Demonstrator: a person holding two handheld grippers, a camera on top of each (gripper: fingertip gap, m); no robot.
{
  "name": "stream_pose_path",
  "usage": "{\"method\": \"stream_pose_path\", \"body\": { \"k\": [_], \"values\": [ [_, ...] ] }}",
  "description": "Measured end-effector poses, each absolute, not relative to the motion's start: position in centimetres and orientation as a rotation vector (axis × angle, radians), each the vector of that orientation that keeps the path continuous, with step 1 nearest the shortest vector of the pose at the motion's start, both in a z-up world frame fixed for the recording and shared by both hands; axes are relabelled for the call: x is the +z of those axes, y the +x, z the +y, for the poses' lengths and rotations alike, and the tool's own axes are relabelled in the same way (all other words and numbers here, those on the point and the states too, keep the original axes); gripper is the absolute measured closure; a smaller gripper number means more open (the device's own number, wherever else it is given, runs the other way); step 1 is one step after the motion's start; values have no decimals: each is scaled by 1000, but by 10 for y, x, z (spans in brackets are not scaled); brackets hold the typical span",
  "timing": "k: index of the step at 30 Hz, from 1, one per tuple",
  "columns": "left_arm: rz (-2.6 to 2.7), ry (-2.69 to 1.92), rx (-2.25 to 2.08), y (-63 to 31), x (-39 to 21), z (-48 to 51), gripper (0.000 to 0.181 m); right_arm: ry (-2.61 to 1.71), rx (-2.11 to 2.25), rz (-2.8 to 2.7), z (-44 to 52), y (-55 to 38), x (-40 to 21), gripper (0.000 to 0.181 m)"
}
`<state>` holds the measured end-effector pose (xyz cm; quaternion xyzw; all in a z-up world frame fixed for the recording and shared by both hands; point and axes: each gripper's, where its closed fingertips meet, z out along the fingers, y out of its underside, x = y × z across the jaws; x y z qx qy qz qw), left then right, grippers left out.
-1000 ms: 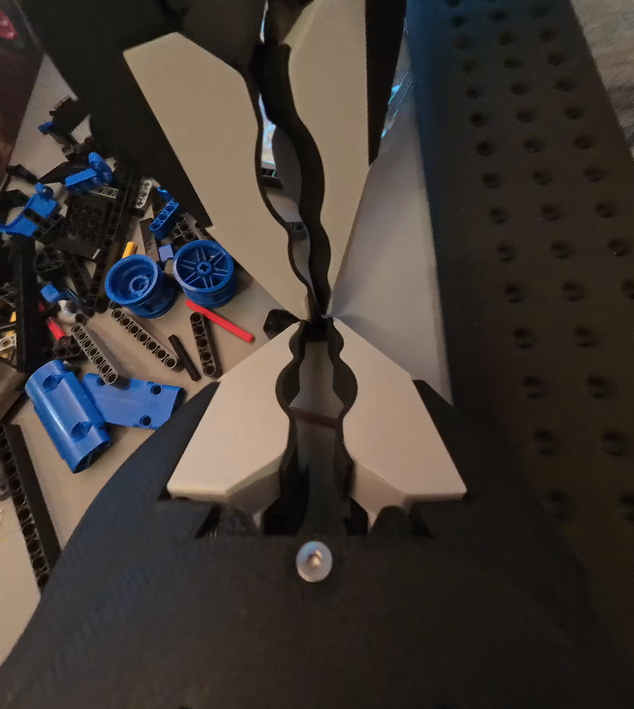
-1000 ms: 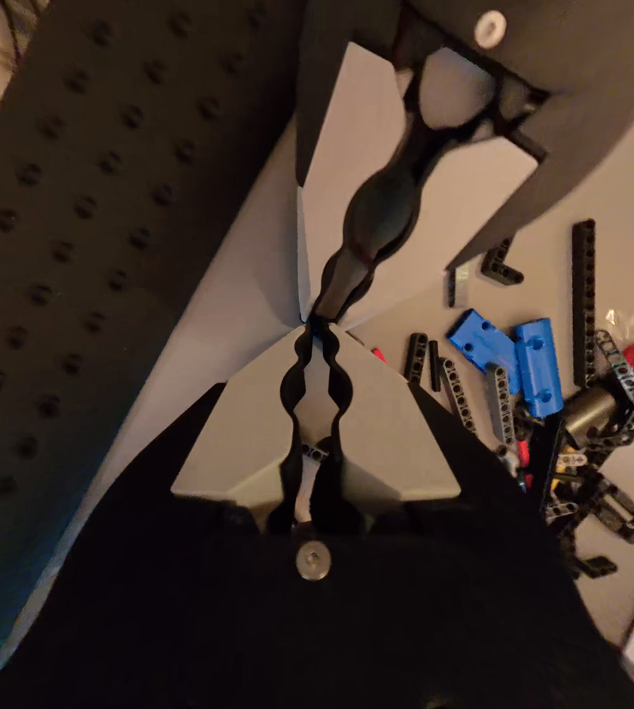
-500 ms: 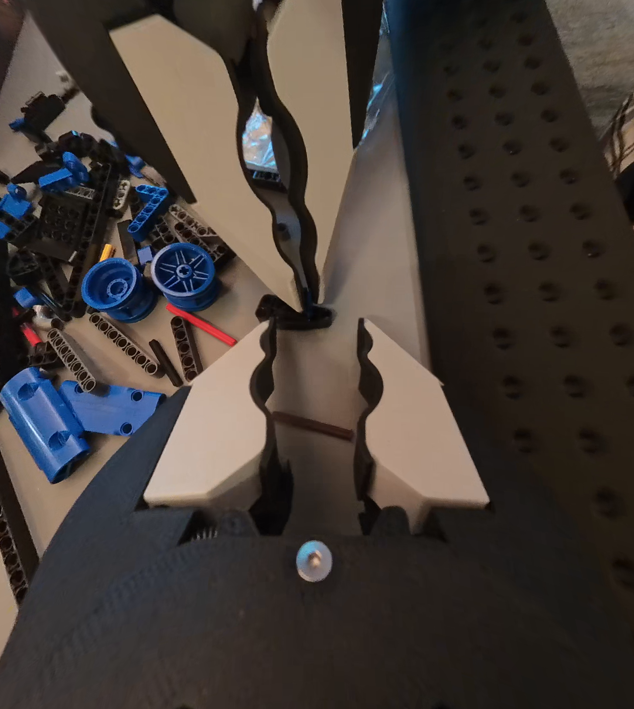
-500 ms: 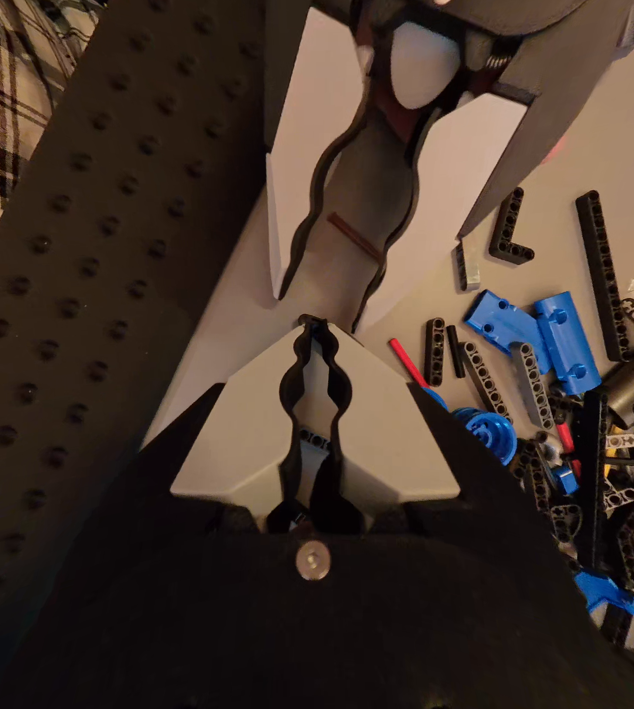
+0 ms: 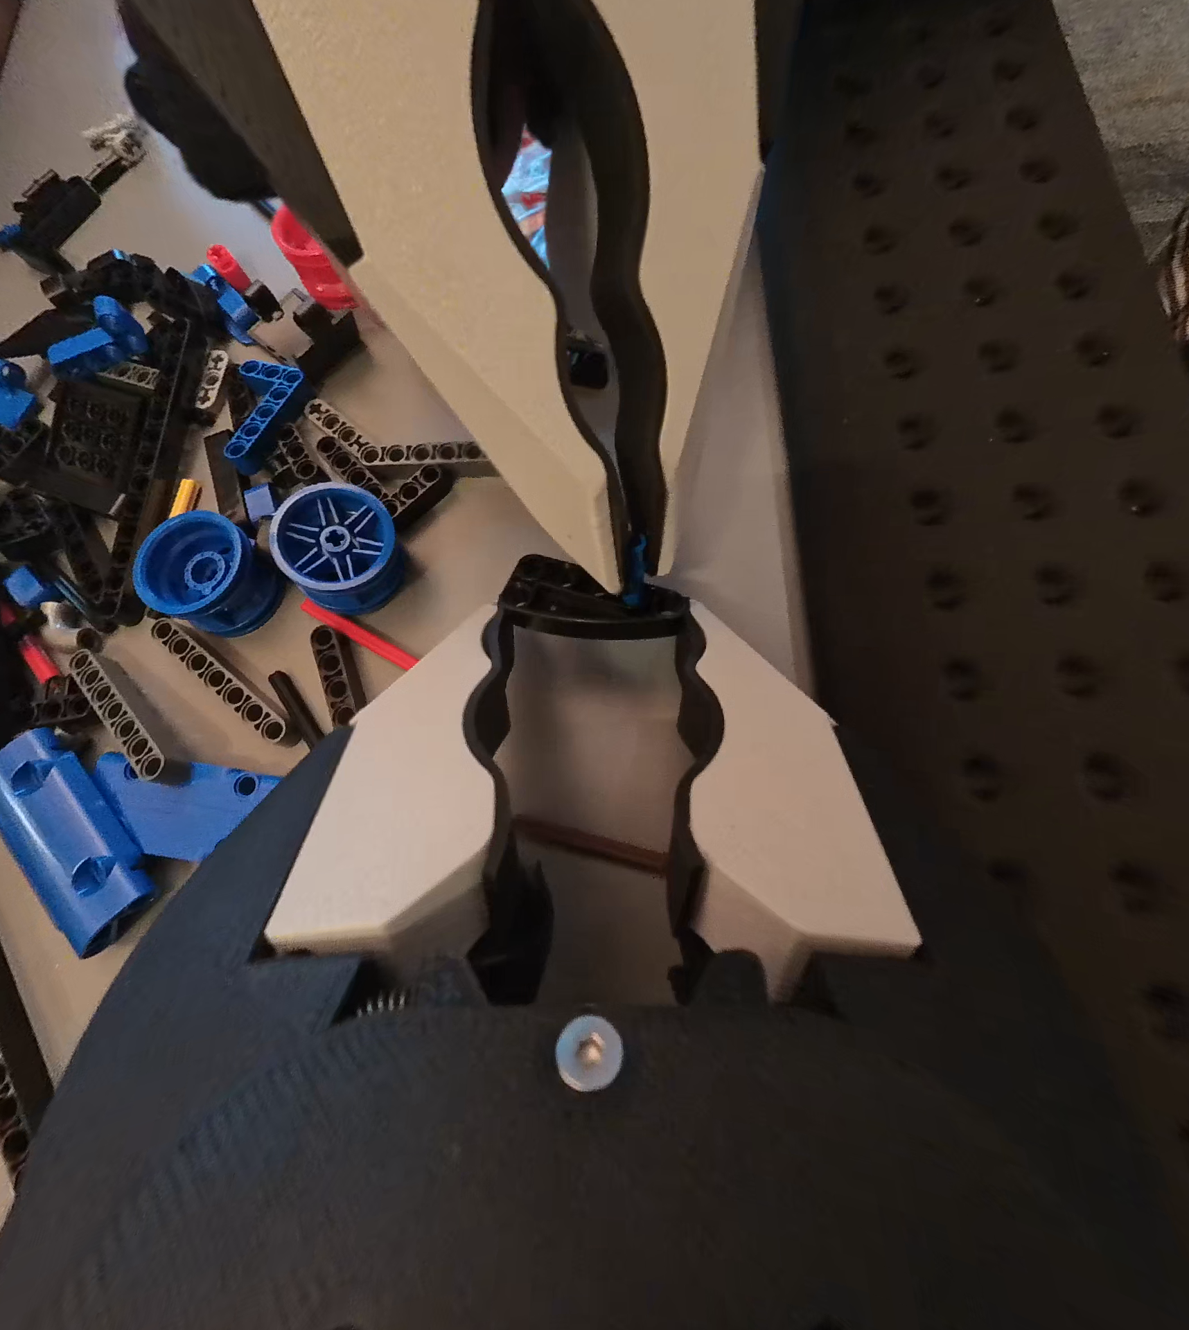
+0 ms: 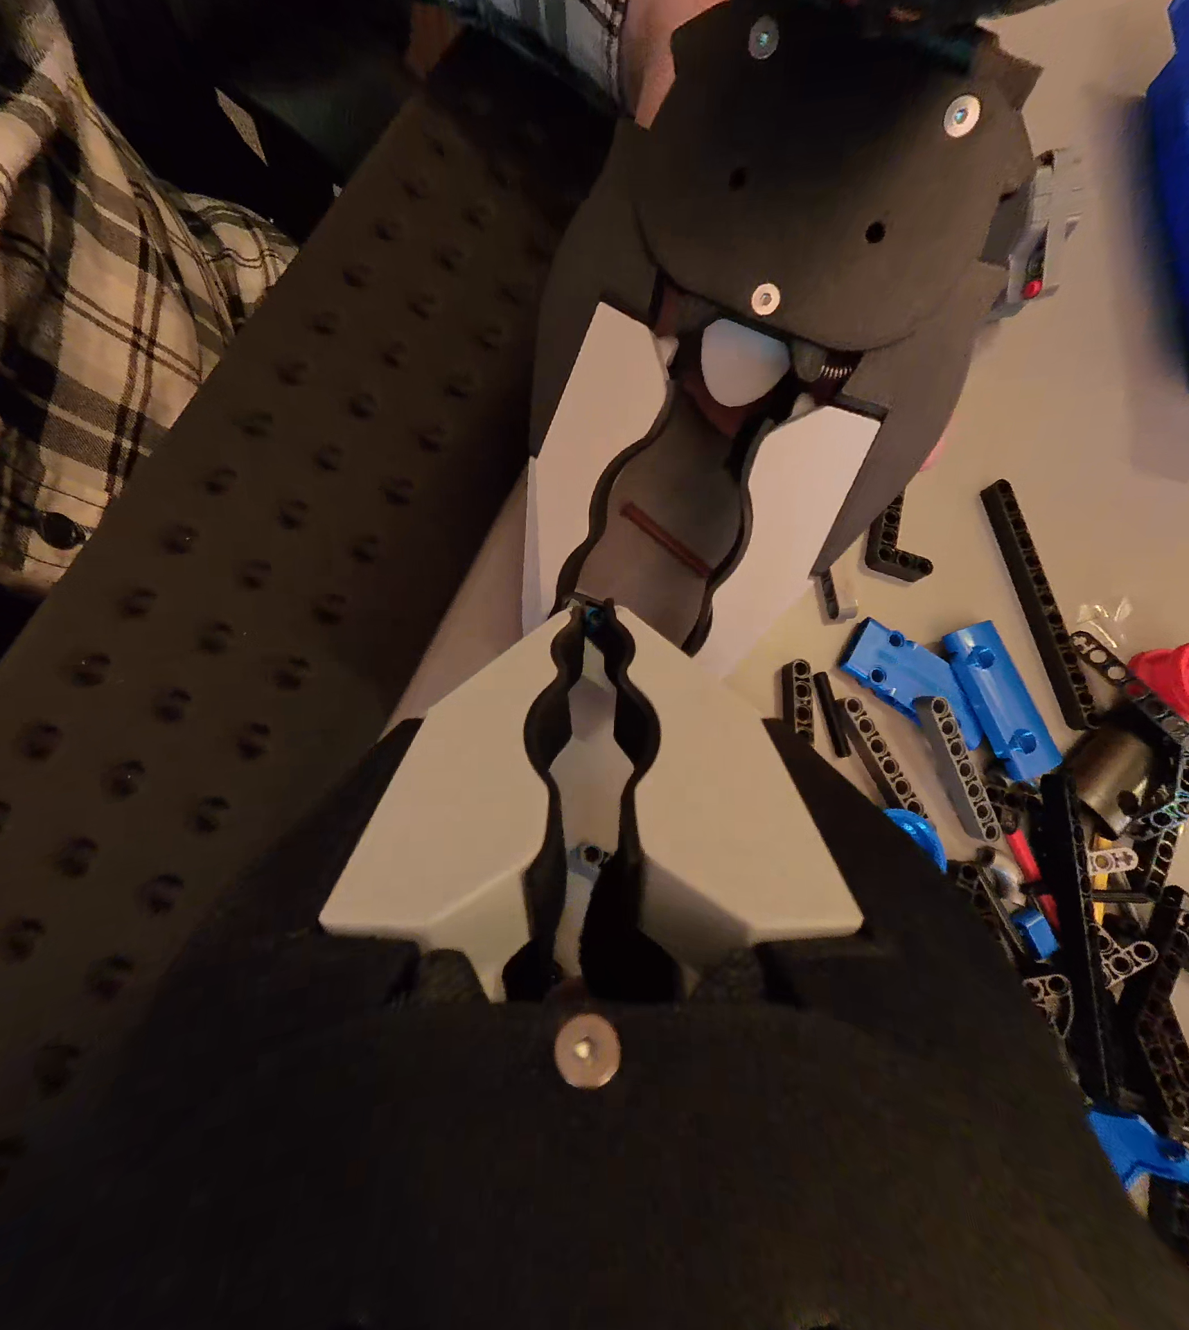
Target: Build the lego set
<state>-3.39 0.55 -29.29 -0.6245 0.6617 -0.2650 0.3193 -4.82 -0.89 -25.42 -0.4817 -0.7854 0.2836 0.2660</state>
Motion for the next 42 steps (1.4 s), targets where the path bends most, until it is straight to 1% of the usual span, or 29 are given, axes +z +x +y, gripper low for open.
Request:
{"method": "stream_pose_path", "body": {
  "k": [19, 21, 22, 25, 28, 29, 31, 38, 39, 42],
  "values": [
    [1746, -1668, -724, -33, -294, 5, 138, -1348, 741, -2115, -5, -45, -262, 178],
    [1736, -1678, -731, -33, -294, 5, 138, -1368, 736, -2047, 0, -43, -251, 158],
    [1717, -1688, -744, -33, -292, 7, 138, -1355, 733, -1997, 3, -43, -243, 151],
    [1631, -1715, -853, -31, -281, 8, 138, -1275, 514, -1936, 12, -38, -236, 139],
    [1526, -1742, -1001, -29, -266, 9, 139, -1150, 307, -1927, 5, -40, -243, 139],
    [1527, -1761, -1007, -30, -269, 10, 138, -1084, 226, -1912, 5, -42, -242, 143],
    [1534, -1774, -1034, -30, -270, 10, 138, -1011, 120, -1890, 6, -43, -239, 144],
    [1583, -1736, -1157, -26, -262, -5, 138, -820, -68, -1948, 5, -44, -238, 157],
    [1590, -1723, -1172, -24, -261, -7, 138, -787, -97, -1948, 5, -46, -238, 154],
    [1597, -1712, -1187, -22, -260, -9, 138, -731, -148, -1923, 6, -50, -238, 156]
  ]
}}
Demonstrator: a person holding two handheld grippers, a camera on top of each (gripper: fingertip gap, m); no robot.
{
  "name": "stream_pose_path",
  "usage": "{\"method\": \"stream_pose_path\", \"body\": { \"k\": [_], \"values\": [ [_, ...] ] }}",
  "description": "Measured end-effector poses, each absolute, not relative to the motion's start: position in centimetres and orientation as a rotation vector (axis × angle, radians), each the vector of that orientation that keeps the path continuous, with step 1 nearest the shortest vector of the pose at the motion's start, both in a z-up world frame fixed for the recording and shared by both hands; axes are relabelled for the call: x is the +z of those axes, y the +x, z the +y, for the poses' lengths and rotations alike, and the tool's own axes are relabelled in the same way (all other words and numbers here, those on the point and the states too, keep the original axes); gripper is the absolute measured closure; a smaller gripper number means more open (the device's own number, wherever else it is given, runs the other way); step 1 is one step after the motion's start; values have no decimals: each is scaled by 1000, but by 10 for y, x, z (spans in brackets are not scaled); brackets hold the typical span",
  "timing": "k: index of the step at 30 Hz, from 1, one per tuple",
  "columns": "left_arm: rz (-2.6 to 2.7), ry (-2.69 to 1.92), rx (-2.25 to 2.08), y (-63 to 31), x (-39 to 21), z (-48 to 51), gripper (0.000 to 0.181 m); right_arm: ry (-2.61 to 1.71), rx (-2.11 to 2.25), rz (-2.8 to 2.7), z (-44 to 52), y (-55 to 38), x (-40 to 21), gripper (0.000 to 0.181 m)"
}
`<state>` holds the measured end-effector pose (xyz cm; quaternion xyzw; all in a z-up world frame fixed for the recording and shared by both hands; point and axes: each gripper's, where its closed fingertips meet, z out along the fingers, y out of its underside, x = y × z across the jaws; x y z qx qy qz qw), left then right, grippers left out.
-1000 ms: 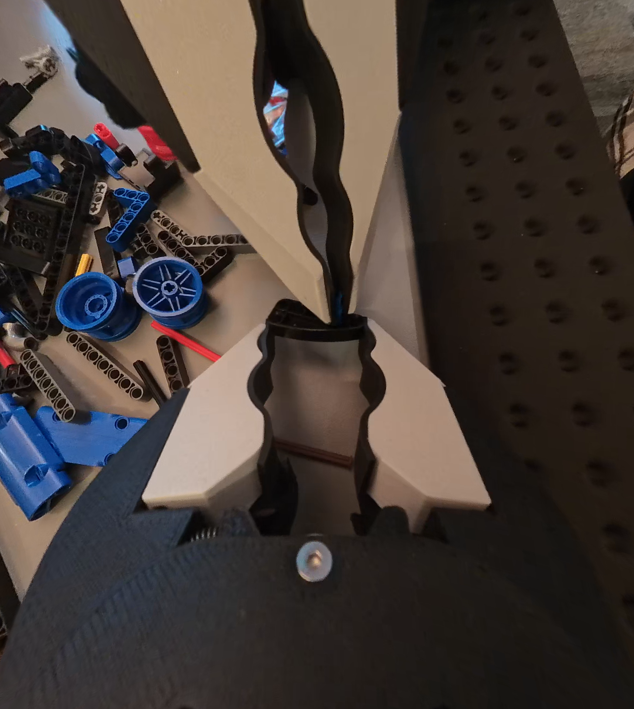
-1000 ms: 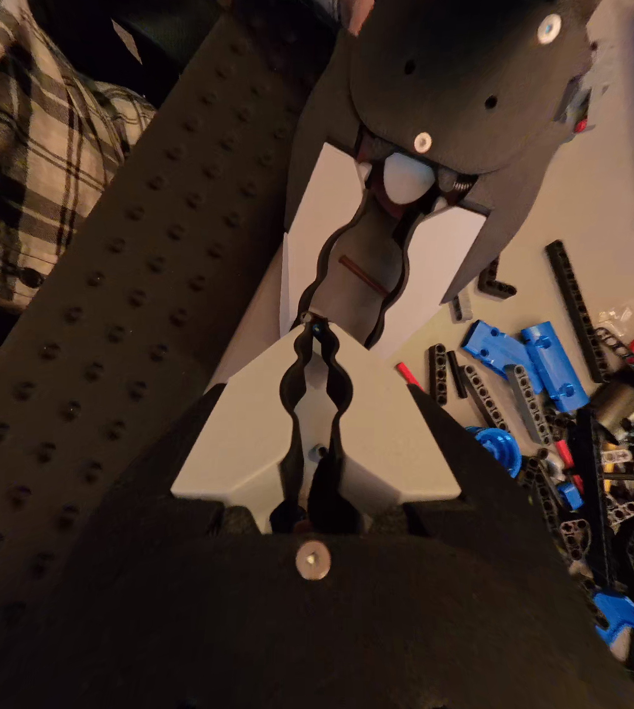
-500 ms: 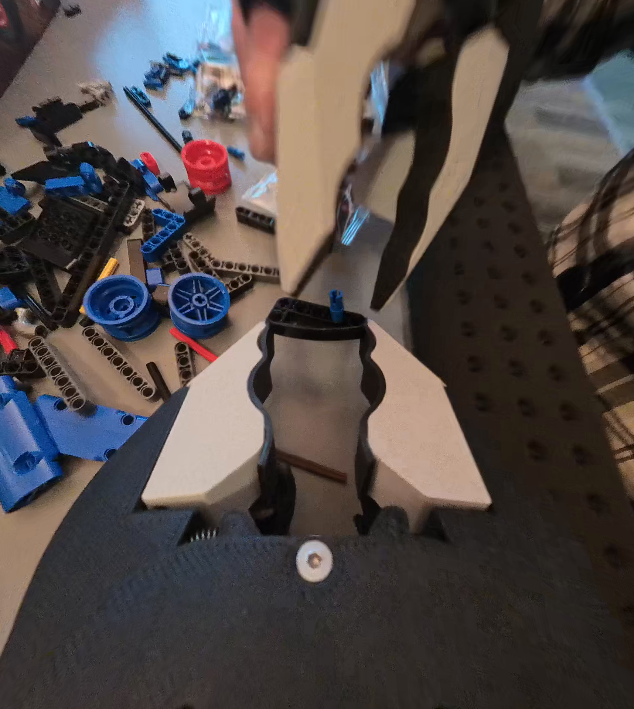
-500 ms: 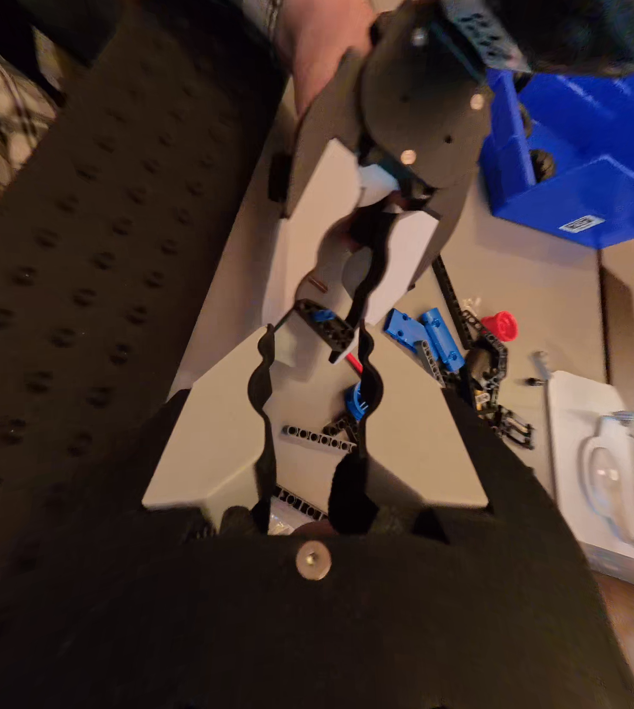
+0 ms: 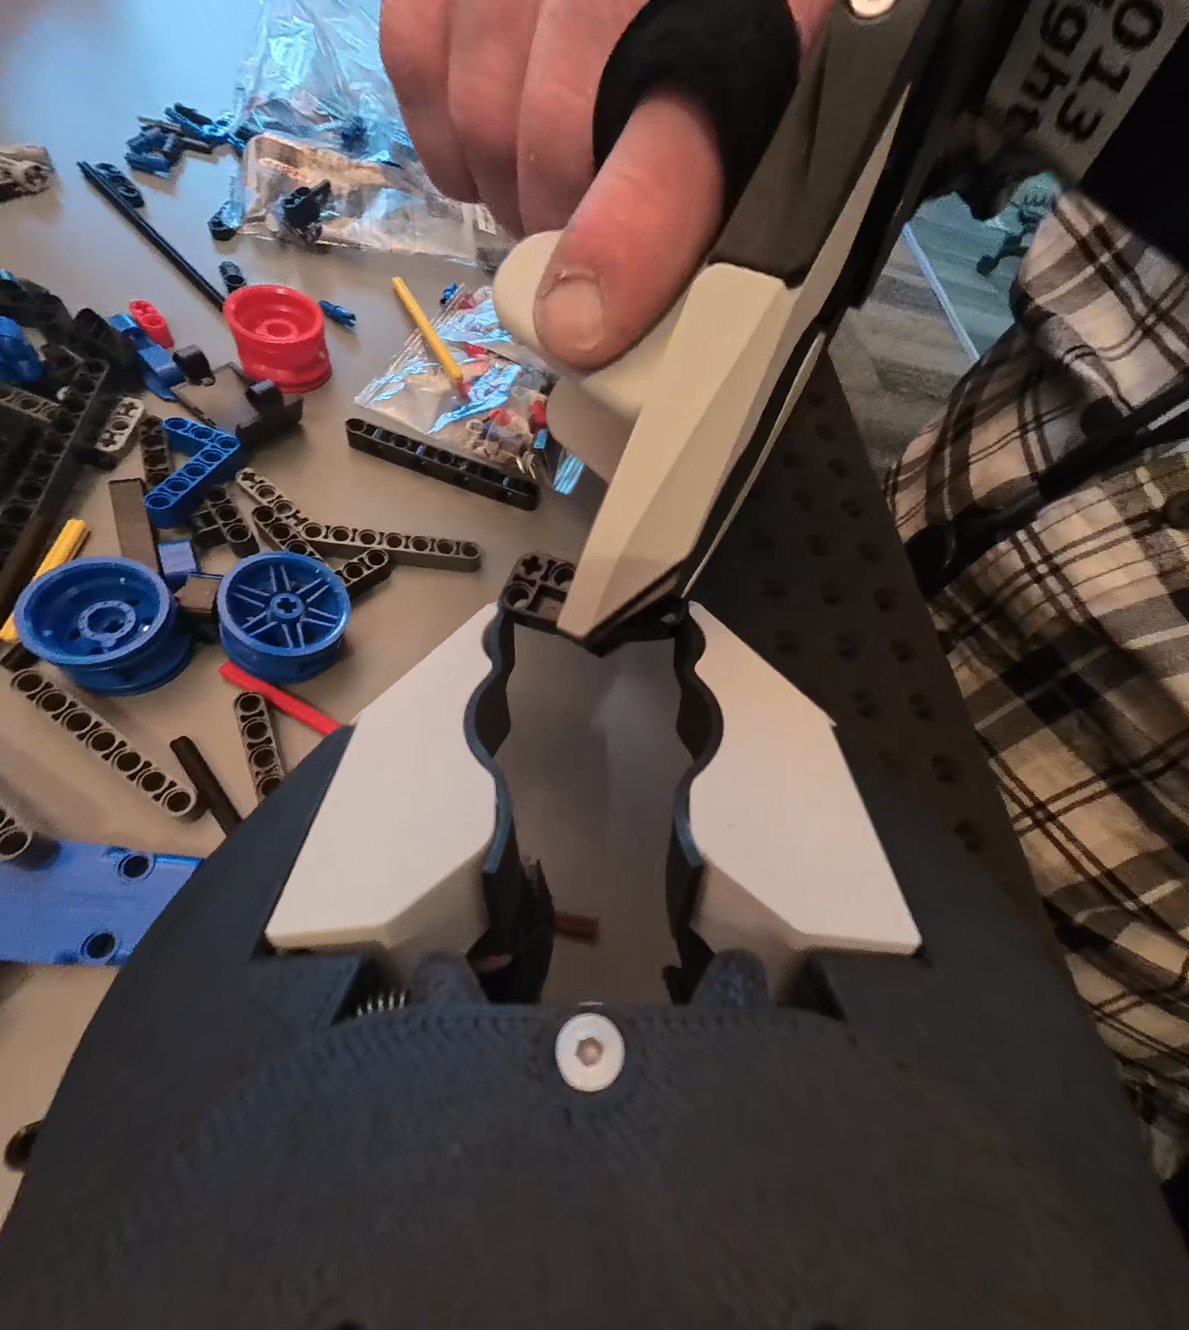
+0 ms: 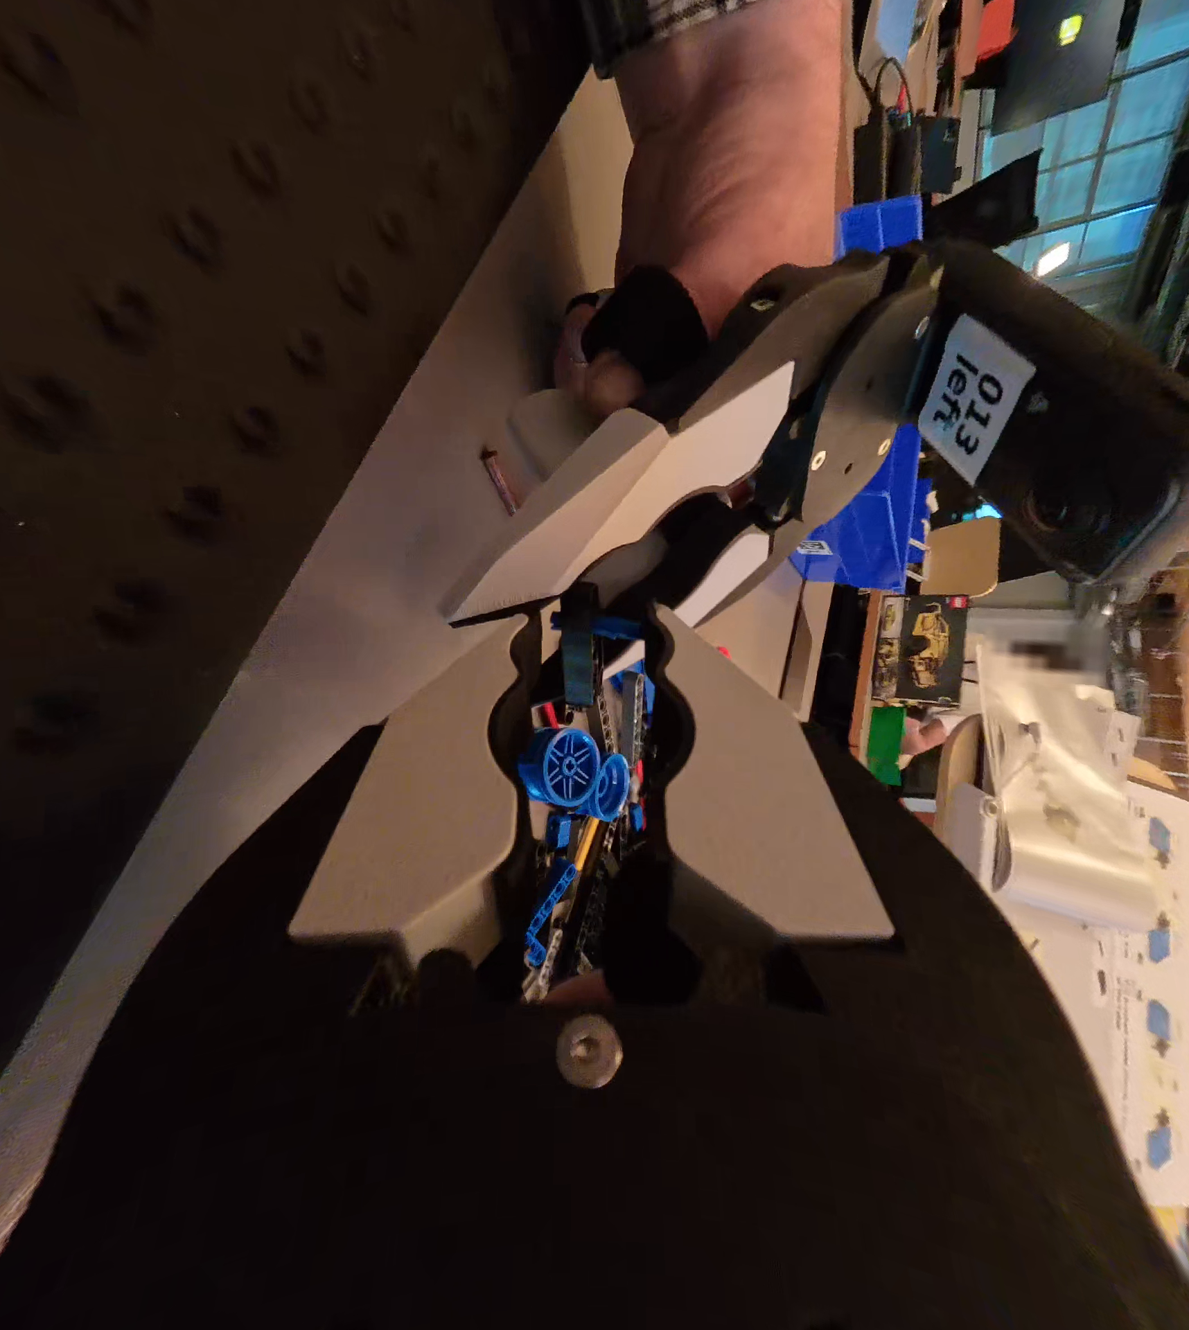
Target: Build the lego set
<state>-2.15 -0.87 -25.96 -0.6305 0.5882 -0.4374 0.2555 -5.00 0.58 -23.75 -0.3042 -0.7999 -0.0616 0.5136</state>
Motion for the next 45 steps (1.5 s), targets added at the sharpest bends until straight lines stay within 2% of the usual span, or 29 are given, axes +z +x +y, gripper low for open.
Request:
{"method": "stream_pose_path", "body": {
  "k": [15, 22, 26, 32, 43, 45],
  "values": [
    [1626, -1712, -1191, -16, -264, -11, 140, -795, -117, -1912, 4, -48, -242, 161],
    [1417, -1647, -1317, -9, -228, 6, 138, -905, 32, -1715, 22, -41, -204, 160],
    [1339, -1601, -1341, -7, -212, 14, 144, -1000, 198, -1579, 29, -35, -185, 160],
    [1288, -1586, -1330, -5, -206, 21, 142, -1031, 270, -1529, 32, -30, -178, 160],
    [1236, -1421, -1099, -2, -181, 36, 158, -1135, 753, -1349, 26, -22, -150, 160],
    [1274, -1383, -1075, 4, -180, 29, 170, -1144, 806, -1334, 25, -21, -148, 159]
  ]
}}
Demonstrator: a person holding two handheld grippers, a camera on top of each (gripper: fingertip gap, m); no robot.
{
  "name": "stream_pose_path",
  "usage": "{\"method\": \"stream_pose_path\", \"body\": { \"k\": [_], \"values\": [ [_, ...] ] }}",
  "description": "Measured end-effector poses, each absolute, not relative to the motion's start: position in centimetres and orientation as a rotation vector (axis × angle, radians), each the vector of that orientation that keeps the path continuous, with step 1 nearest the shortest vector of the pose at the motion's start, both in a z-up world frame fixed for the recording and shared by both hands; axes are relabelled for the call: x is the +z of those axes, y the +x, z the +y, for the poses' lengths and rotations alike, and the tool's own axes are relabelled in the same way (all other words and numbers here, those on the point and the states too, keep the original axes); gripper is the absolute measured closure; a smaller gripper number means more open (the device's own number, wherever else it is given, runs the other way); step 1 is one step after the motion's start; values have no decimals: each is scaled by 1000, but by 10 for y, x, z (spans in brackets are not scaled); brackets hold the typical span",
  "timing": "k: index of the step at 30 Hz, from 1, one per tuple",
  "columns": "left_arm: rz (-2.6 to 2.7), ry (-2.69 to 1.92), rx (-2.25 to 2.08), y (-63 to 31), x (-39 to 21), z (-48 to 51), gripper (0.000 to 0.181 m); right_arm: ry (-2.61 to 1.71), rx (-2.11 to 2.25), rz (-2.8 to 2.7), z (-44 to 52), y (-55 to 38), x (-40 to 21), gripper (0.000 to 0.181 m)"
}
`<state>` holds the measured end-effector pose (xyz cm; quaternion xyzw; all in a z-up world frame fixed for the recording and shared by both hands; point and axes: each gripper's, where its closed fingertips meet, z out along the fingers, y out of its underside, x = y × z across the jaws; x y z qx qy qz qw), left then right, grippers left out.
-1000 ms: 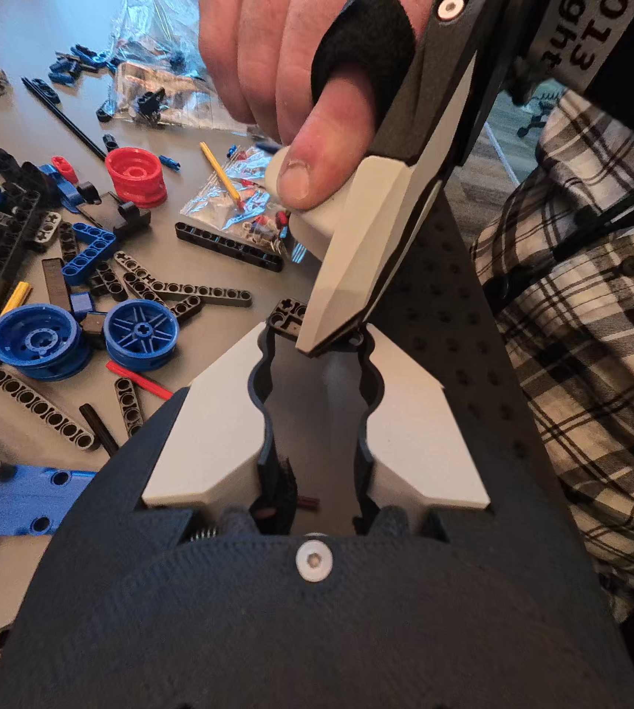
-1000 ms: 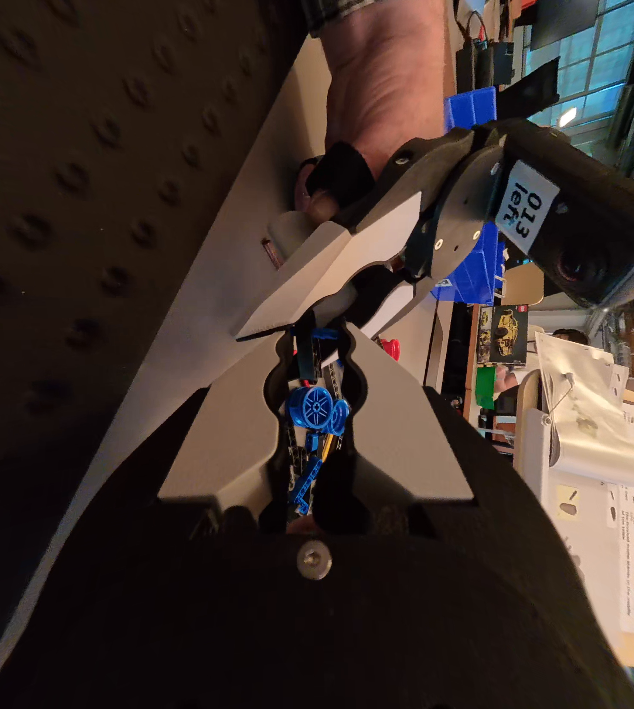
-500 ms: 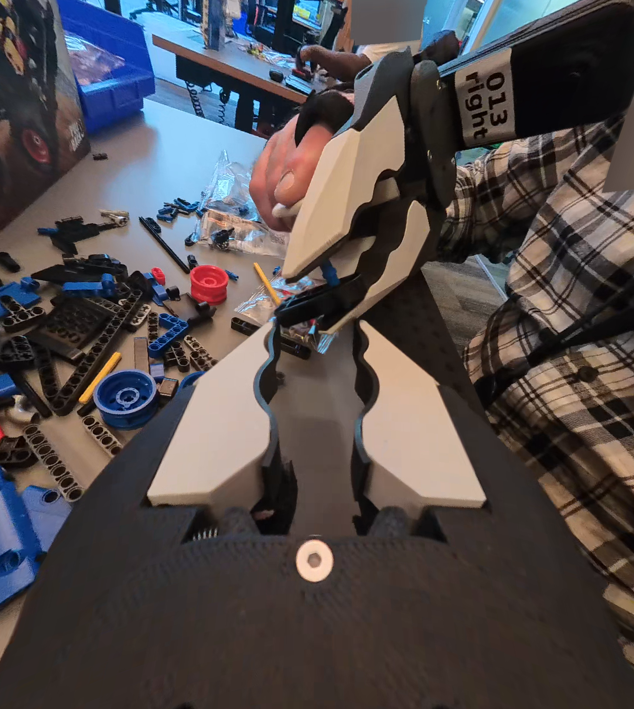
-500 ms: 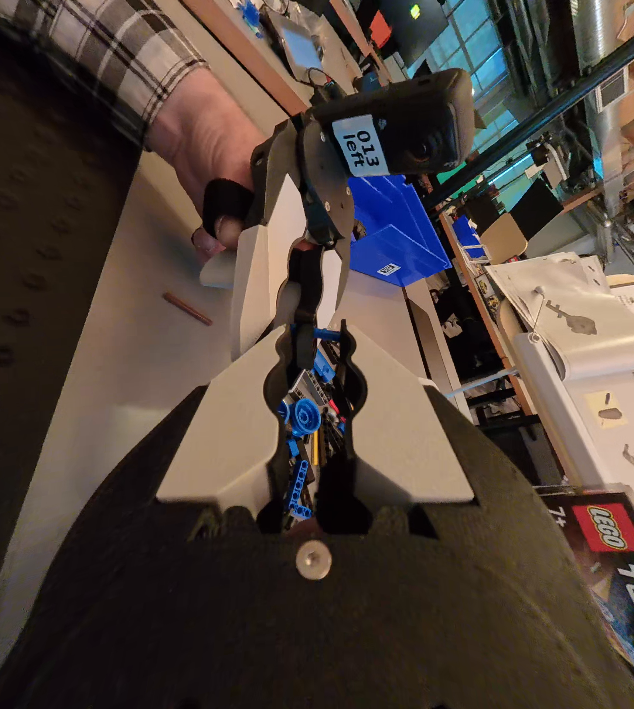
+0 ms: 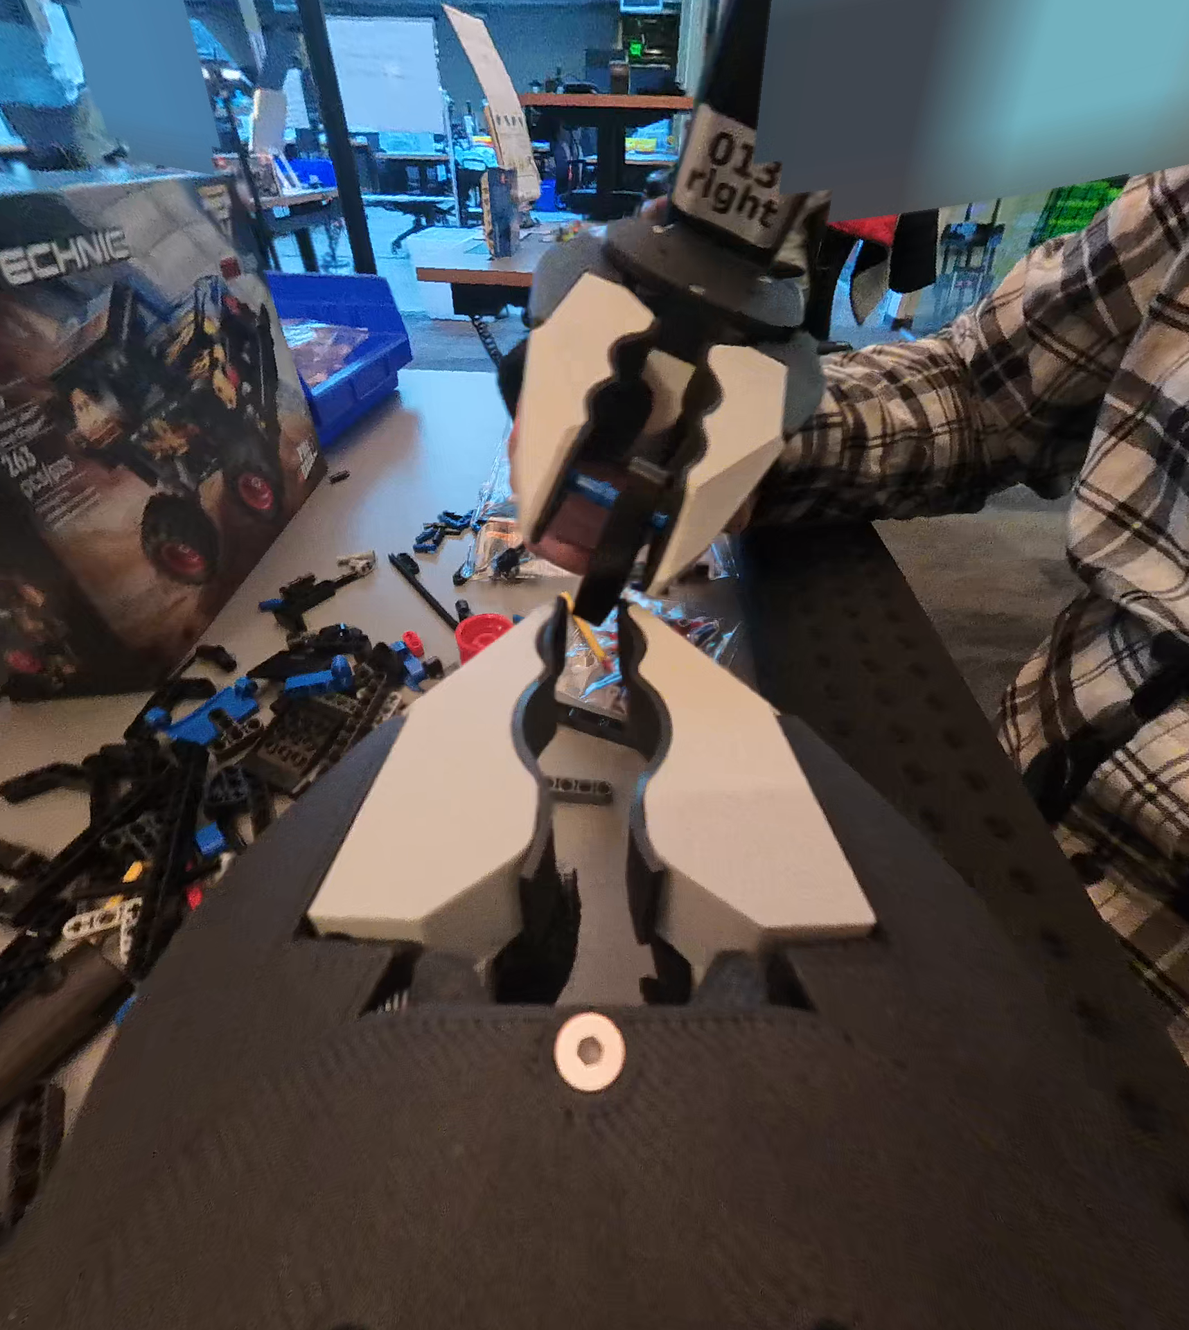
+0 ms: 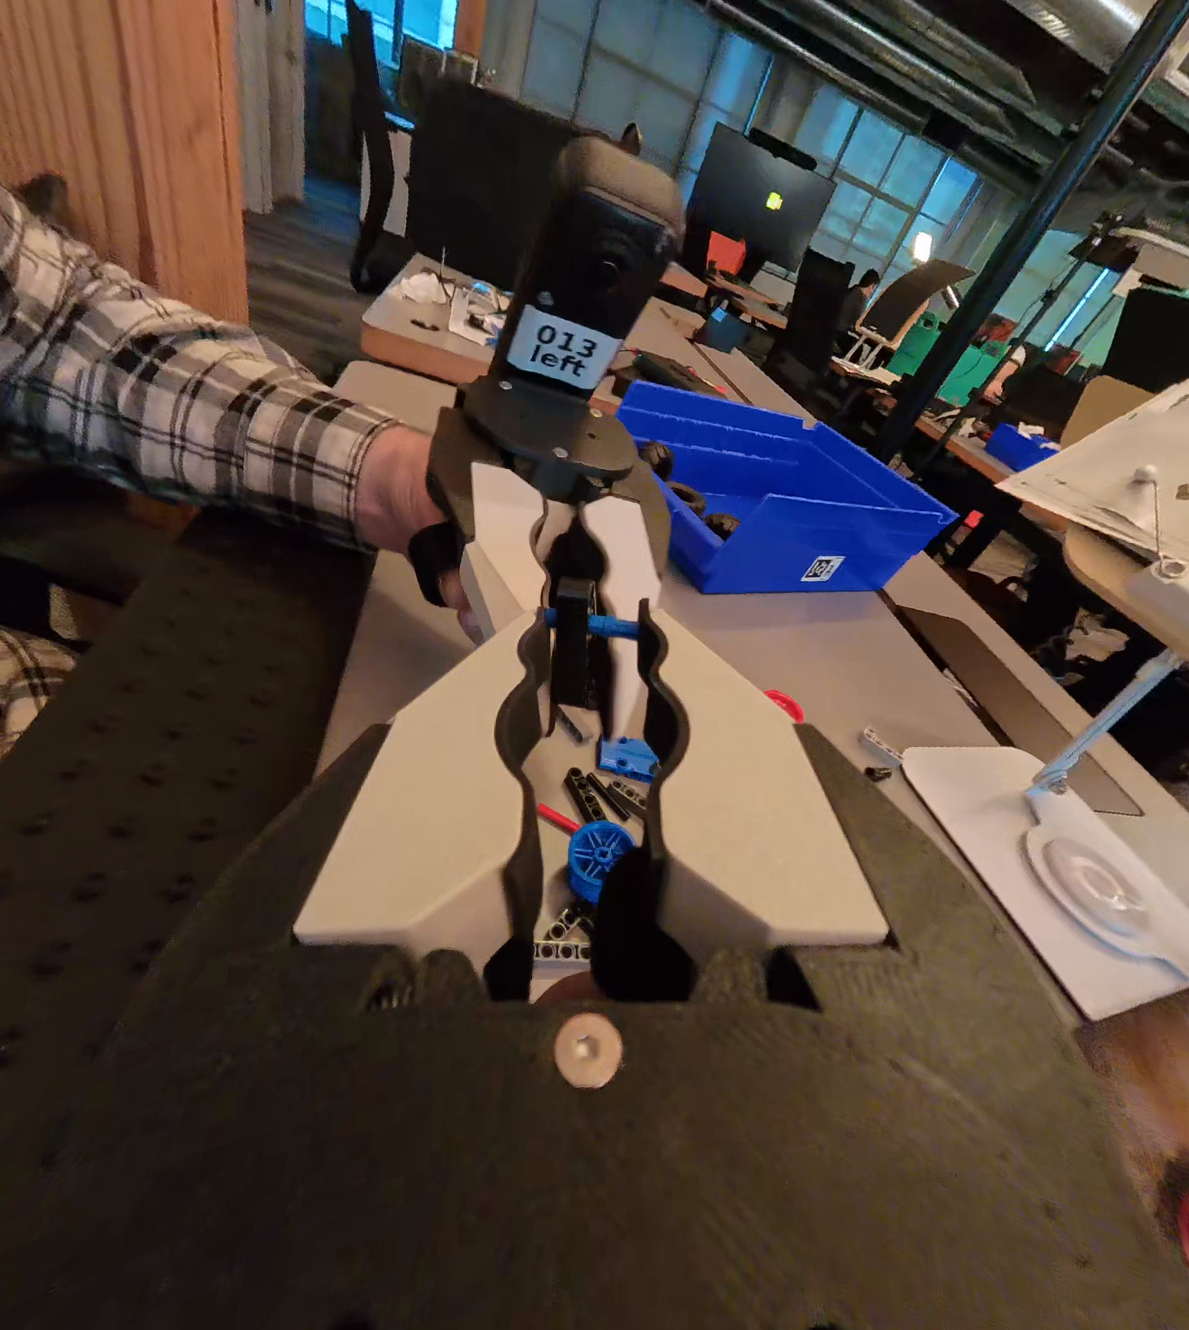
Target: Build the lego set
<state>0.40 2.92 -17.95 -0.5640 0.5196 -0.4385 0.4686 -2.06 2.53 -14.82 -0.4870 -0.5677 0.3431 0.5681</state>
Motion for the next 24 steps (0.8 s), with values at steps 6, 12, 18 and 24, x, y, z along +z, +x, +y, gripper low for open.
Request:
{"method": "stream_pose_path", "body": {
  "k": [6, 12, 18, 24],
  "values": [
    [1262, -1330, -1028, 7, -172, 31, 174, -1141, 852, -1309, 23, -20, -141, 159],
    [1244, -1311, -1064, 7, -167, 30, 176, -1136, 792, -1310, 25, -20, -141, 158],
    [1241, -1303, -1102, 8, -164, 28, 176, -1092, 750, -1354, 19, -21, -141, 176],
    [1232, -1312, -1090, 7, -164, 31, 176, -1140, 774, -1324, 25, -18, -141, 169]
  ]
}}
